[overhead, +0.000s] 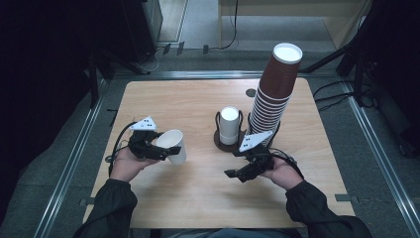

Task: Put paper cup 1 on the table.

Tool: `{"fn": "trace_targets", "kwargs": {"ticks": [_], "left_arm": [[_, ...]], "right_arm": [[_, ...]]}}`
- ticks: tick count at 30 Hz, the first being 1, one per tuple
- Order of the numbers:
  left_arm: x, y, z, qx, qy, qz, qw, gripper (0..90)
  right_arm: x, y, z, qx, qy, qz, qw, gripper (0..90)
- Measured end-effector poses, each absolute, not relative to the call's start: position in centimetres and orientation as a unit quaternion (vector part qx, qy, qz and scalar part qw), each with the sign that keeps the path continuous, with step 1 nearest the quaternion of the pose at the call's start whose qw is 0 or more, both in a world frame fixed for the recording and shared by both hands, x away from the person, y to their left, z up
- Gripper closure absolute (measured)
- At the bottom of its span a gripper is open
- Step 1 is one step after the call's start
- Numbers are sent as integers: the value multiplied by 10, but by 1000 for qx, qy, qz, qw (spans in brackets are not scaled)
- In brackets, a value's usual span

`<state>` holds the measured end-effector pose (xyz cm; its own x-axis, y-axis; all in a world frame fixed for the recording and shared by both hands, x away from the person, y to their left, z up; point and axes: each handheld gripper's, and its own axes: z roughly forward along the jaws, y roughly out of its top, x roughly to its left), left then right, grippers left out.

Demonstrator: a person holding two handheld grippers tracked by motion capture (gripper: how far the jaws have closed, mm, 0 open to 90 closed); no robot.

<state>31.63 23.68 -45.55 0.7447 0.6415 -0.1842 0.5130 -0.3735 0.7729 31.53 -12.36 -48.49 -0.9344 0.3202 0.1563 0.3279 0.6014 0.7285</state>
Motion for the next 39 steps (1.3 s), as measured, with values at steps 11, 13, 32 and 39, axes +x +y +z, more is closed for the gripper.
{"fn": "trace_targets", "kwargs": {"ticks": [11,13,32,39], "left_arm": [[322,257,-460,818,372,88,431,260],[324,261,-461,818,376,92,426,260],[348,293,-474,801,442,134,381,247],[360,303,-480,789,467,154,370,235]], "right_arm": [[313,-123,-488,-173,-900,-400,11,212],[313,-123,-488,-170,-901,-400,9,212],[310,-127,-494,-175,-908,-380,11,212],[309,-128,-497,-178,-908,-379,13,212]]}}
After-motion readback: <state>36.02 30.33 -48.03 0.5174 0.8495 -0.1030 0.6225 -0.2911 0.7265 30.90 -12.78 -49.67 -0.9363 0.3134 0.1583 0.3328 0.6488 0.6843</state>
